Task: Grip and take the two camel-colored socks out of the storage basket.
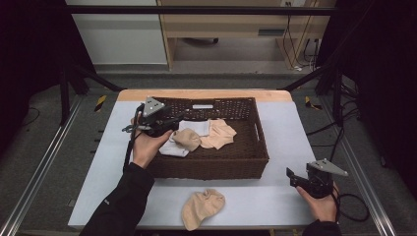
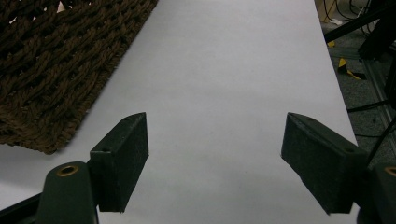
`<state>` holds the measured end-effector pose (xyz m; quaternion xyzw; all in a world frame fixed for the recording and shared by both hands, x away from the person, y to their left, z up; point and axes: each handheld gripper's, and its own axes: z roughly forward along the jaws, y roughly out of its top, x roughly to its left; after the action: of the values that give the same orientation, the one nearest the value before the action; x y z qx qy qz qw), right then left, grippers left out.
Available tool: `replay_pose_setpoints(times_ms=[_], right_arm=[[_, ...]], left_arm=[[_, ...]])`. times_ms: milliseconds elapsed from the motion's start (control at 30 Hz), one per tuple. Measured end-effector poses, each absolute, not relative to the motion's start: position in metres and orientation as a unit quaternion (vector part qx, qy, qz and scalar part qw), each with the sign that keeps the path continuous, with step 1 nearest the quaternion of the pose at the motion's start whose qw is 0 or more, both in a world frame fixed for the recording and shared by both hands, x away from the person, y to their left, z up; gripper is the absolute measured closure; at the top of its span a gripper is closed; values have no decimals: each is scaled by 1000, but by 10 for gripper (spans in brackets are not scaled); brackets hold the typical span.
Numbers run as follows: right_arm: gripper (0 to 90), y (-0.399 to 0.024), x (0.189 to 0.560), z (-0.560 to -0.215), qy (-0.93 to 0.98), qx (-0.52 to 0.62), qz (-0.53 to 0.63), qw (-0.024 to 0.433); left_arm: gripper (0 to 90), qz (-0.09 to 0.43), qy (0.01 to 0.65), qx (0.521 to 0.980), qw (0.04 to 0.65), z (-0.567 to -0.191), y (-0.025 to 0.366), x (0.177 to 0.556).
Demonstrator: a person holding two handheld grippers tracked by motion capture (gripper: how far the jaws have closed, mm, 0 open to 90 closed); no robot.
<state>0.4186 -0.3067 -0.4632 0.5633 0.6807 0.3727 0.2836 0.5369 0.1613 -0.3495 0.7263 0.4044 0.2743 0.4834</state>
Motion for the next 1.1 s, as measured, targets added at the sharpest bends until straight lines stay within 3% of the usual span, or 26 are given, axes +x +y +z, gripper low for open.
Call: replay_pose_setpoints(times_ms=[767, 1100], right_arm=[[249, -307, 420, -465, 685, 563, 368, 281], [250, -304, 420, -466, 690, 559, 366, 277]], left_arm=[[503, 239, 432, 782, 380, -414, 162, 562], [452, 254, 414, 813, 320, -424, 152, 562]])
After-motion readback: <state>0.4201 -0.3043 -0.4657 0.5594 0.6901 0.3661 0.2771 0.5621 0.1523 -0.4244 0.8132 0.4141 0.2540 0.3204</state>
